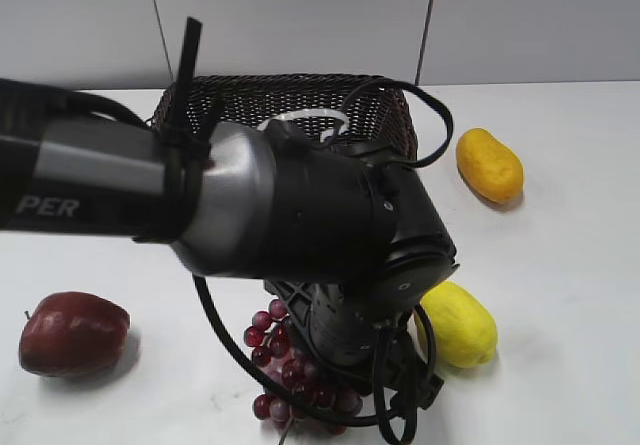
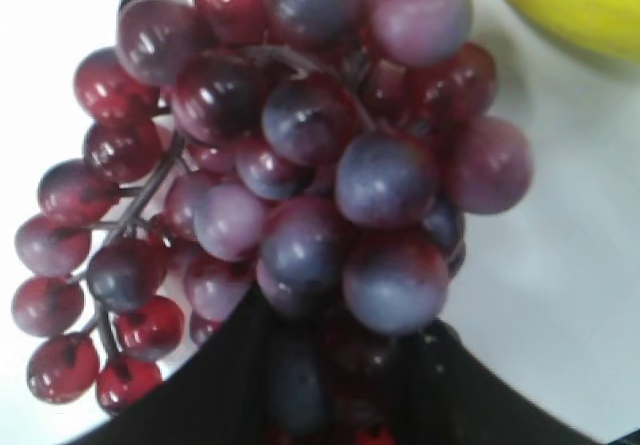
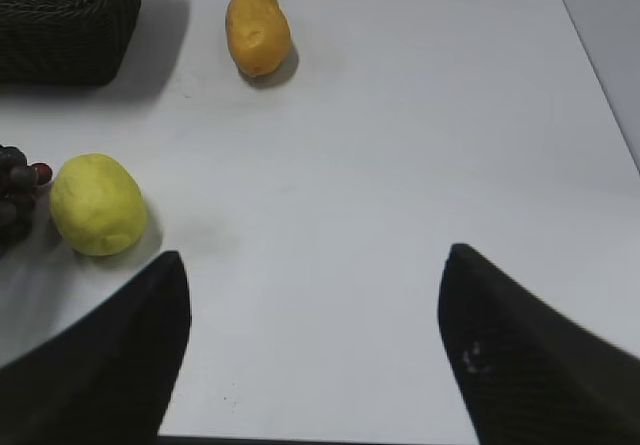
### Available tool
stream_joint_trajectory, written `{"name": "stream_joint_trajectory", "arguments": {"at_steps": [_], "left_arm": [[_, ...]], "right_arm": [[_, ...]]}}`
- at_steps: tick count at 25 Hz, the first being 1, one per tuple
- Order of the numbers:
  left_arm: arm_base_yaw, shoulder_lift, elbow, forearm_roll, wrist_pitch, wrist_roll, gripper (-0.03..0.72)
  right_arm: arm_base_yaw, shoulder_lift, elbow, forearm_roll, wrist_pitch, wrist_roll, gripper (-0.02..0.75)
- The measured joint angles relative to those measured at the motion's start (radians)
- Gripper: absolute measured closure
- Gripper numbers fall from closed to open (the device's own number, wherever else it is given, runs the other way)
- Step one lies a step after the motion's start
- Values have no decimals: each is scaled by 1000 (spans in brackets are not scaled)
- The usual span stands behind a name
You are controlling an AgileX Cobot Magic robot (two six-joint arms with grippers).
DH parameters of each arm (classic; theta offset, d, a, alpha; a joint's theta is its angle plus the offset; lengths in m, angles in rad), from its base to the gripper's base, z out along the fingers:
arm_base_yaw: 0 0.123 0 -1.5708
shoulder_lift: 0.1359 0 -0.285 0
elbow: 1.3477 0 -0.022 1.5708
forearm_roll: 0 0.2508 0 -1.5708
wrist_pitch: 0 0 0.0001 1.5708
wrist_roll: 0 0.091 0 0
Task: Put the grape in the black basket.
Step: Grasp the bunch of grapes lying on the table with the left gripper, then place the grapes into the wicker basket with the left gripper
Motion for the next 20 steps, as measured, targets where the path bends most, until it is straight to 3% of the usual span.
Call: {"name": "stream_joint_trajectory", "arguments": {"at_steps": [20], "left_arm": [[0,-308,0,111,84,9,479]], "right_arm": [[0,0,0,0,0,0,152]]}}
